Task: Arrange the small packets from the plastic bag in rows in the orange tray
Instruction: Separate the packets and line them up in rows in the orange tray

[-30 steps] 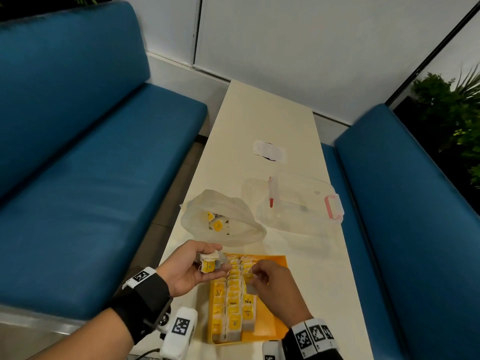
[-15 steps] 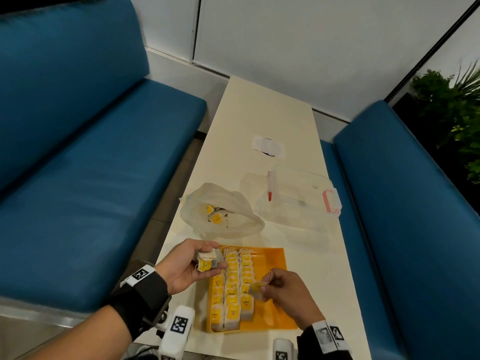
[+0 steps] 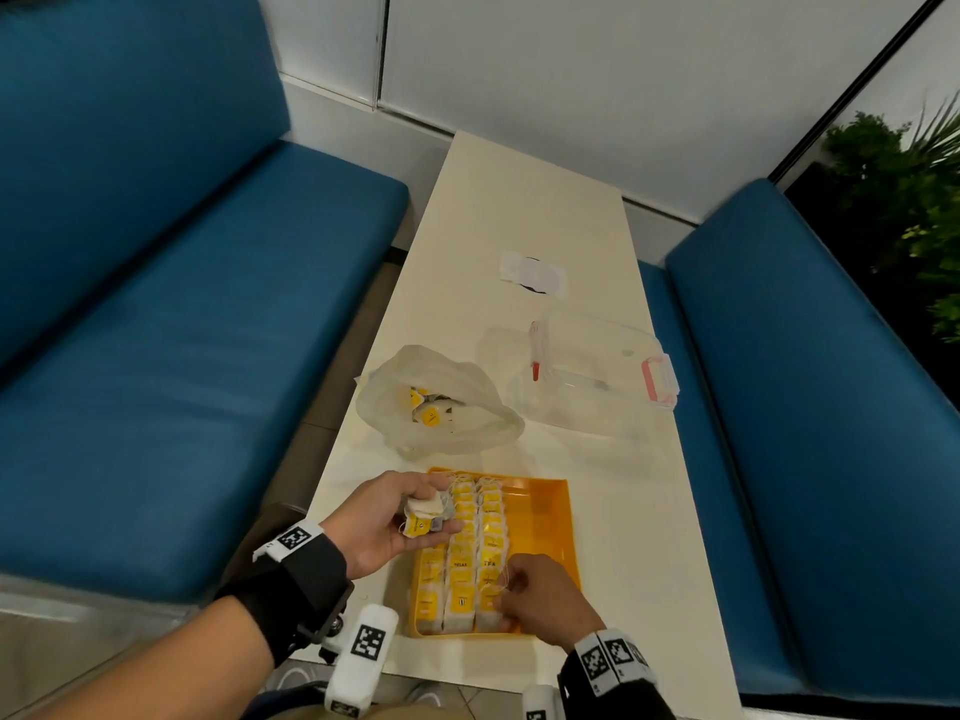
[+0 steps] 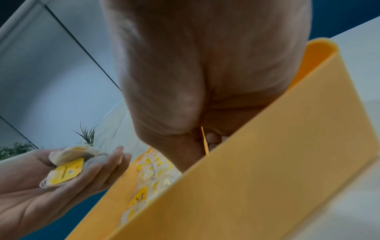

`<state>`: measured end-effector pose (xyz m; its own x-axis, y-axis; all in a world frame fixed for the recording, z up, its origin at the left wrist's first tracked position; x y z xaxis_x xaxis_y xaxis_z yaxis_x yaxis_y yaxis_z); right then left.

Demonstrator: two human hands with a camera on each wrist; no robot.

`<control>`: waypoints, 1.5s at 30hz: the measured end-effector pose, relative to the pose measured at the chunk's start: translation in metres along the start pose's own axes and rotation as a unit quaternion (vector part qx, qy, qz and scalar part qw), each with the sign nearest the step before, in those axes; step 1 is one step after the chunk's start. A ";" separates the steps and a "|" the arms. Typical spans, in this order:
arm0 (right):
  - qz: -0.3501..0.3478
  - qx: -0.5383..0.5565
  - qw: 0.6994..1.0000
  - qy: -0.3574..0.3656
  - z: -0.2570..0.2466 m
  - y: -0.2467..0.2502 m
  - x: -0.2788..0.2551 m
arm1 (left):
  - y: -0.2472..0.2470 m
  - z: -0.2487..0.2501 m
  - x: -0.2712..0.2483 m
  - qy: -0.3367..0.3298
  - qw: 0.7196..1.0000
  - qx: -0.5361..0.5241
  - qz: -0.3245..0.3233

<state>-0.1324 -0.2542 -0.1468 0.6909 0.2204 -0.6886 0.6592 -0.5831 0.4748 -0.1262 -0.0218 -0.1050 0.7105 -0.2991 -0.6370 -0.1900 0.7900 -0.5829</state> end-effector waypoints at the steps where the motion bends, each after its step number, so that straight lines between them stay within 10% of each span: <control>1: 0.005 -0.003 1.000 0.001 -0.001 -0.001 0.000 | 0.000 0.000 -0.001 -0.001 1.000 0.002 -0.001; 24: 0.107 -0.061 0.992 -0.004 -0.009 -0.006 0.007 | 0.003 -0.002 0.001 -0.007 1.000 -0.001 -0.001; 33: 0.161 -0.068 0.936 0.305 -0.099 0.024 -0.033 | -0.008 0.000 0.004 0.000 1.000 -0.007 -0.030; 45: 0.175 -0.017 0.944 0.280 -0.120 0.023 -0.015 | -0.012 0.002 0.006 0.025 0.998 -0.018 -0.060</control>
<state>-0.0920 -0.1772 -0.0603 0.9105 0.4028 -0.0933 0.3640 -0.6738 0.6430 -0.1183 -0.0315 -0.1009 0.6944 -0.4173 -0.5863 -0.1315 0.7274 -0.6735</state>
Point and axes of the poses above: each hand's wrist, its own x-axis towards the middle knuckle, its own y-axis out of the back of the hand, z = x × y, the point moved 3 cm from there along x, towards the middle knuckle, and after that the axes turned 5 degrees about -z, right-handed, at the moved point
